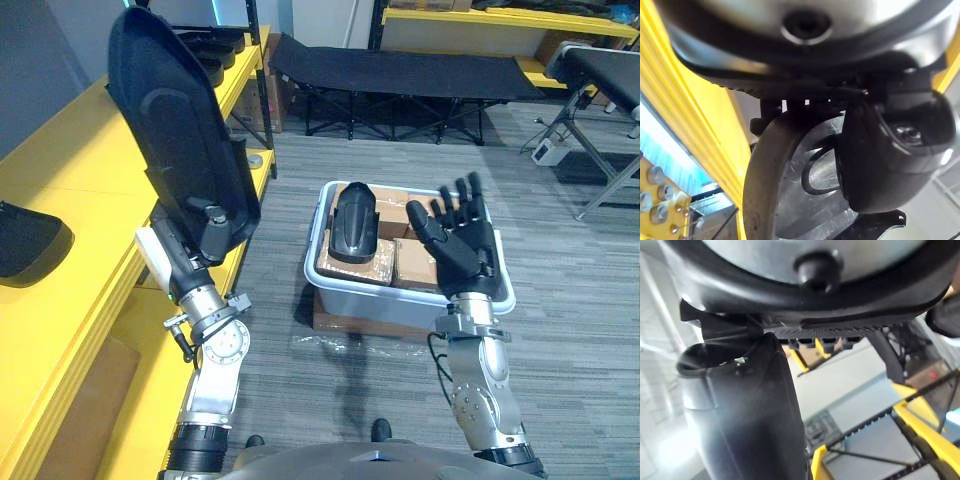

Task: Walk over and take three plastic housings, then place them on the shelf

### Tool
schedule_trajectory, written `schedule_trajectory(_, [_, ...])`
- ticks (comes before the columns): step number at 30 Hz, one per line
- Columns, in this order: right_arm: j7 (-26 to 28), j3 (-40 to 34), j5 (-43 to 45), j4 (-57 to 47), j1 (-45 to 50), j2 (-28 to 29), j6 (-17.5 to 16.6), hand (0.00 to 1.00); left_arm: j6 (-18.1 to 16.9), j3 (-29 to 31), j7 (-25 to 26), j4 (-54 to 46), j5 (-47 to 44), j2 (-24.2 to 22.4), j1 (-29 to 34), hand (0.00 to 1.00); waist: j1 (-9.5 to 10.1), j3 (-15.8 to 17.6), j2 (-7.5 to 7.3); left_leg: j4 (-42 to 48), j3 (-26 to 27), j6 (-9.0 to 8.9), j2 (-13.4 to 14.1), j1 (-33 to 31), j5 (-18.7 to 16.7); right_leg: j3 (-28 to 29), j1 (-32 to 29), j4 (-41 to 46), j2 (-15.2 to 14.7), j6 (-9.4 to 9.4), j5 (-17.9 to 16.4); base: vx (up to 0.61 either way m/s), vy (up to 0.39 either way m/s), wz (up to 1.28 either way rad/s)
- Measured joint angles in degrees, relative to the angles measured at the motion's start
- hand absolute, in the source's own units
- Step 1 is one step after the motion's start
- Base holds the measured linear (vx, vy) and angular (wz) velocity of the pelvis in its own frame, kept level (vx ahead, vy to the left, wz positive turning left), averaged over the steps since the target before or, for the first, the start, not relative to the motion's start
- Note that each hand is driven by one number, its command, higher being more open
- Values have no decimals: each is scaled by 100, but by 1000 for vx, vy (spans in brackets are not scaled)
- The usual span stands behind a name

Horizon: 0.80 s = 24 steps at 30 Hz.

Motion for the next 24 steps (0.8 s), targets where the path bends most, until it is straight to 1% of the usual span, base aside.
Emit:
schedule_trajectory(1, [44,-144,-8,16,83,3,-1,100,-121,41,-10,0,-52,-1,64,0,-7,0,1,-1,0,0,0,-1,0,1,0,0,0,0,0,0,0,0])
schedule_trajectory(3, [-49,-402,-51,135,228,34,-1,100,-387,159,-31,0,-334,-34,124,0,5,0,2,-11,-2,0,-1,-2,0,0,0,-2,0,0,0,0,0,0])
schedule_trajectory(5, [-301,-756,-290,389,432,184,10,100,-728,388,-112,-19,-728,-140,206,0,0,-10,23,-24,-2,0,-2,-2,-1,0,0,-9,0,1,-1,0,0,0])
schedule_trajectory(7, [-413,-862,-336,535,581,225,13,100,-922,447,-190,-34,-995,-174,278,0,-5,-12,53,-26,-1,0,-2,-1,-1,0,0,-12,0,1,-1,0,0,0])
schedule_trajectory(10, [-413,-848,-384,562,758,226,103,100,-1052,442,-362,-290,-1353,-304,393,0,-14,-15,76,-24,-2,0,-2,-1,0,-1,1,-12,0,1,-1,0,0,0])
schedule_trajectory(11, [-413,-833,-444,562,764,232,111,100,-1074,428,-389,-370,-1372,-324,439,0,-18,-18,81,-23,-2,0,-2,-1,0,-1,3,-12,-1,1,-2,0,0,0])
schedule_trajectory(12, [-412,-787,-478,562,764,259,117,100,-1174,377,-497,-506,-1369,-334,527,0,-11,-31,101,-18,-13,0,-2,-7,0,-7,5,-11,-1,2,-2,0,0,0])
schedule_trajectory(14, [-413,-738,-530,562,764,273,121,100,-1179,380,-564,-587,-1381,-333,527,0,-10,-52,134,-18,-47,0,-3,-30,0,-35,4,-12,-2,2,-4,0,0,7])
schedule_trajectory(18, [-412,-721,-673,562,764,276,213,100,-1237,395,-568,-837,-1422,-334,579,0,28,-90,194,-10,-122,0,-3,-93,19,-104,0,-21,0,2,-6,-3,0,10])
schedule_trajectory(19, [-411,-688,-647,562,764,276,221,100,-1307,399,-560,-960,-1421,-334,683,0,34,-97,205,-10,-132,0,-2,-97,19,-127,3,-22,-1,2,-5,-6,2,5])
schedule_trajectory(24, [-409,-365,-673,665,596,282,224,100,-1337,447,-496,-1341,-1428,-359,783,0,59,-98,203,4,-335,-5,-12,-210,61,-314,24,-24,-6,-1,-4,-5,1,20])
